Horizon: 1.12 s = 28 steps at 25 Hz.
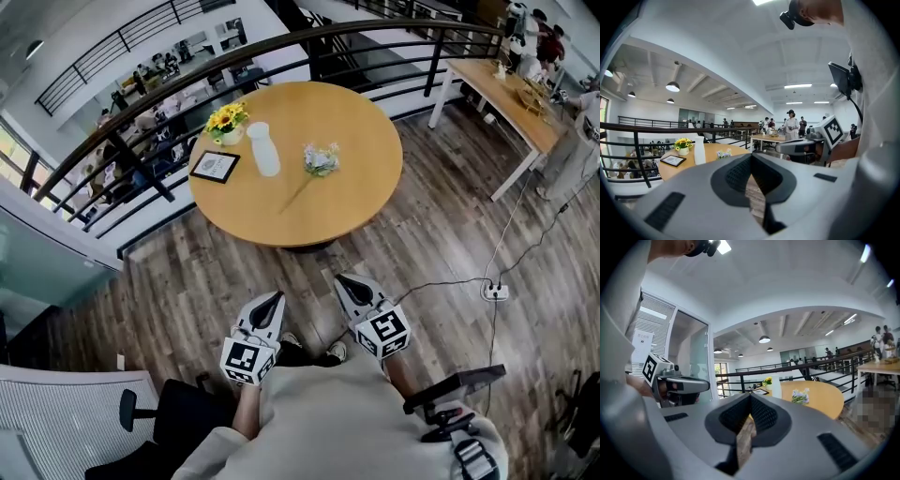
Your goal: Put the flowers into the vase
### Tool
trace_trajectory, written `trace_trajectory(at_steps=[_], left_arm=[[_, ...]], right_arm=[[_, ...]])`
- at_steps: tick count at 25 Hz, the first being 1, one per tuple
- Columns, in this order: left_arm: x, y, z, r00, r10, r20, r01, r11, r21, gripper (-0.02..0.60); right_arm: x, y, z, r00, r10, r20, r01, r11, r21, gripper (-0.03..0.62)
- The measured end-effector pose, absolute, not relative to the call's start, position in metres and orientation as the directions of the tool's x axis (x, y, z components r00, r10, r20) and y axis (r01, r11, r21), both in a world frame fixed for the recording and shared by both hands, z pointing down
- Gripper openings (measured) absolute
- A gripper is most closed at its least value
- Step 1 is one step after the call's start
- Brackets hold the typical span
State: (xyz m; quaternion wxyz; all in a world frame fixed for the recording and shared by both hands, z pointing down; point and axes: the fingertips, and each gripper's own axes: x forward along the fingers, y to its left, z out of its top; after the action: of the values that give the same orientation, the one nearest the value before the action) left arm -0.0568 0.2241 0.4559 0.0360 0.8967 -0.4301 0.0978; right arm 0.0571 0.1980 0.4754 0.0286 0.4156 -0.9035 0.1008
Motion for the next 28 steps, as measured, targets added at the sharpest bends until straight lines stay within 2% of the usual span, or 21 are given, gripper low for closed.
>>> trace_trajectory(at_steps=[9,16,28], left_arm=[[-0.049,0.192,0.469,0.611,-0.76,0.22,-0.778,-0.628,-0.005,0.006],[-0.045,0.109,0.479,0.657,-0.724,0.208,-0.744,-0.667,0.029,0.006],[-0.111,-0.042,0.453,0.655,-0.734,0.18,-0.748,-0.663,0.019,0.006]], right_arm=[[0.067,0.176,0.488,-0.64,-0.752,0.158,-0.768,0.614,-0.184,0.009],[0.063,0.107,0.497,-0.609,-0.768,0.2,-0.793,0.584,-0.173,0.009],[-0.02,-0.053,0.463,-0.648,-0.737,0.192,-0.761,0.636,-0.128,0.009]])
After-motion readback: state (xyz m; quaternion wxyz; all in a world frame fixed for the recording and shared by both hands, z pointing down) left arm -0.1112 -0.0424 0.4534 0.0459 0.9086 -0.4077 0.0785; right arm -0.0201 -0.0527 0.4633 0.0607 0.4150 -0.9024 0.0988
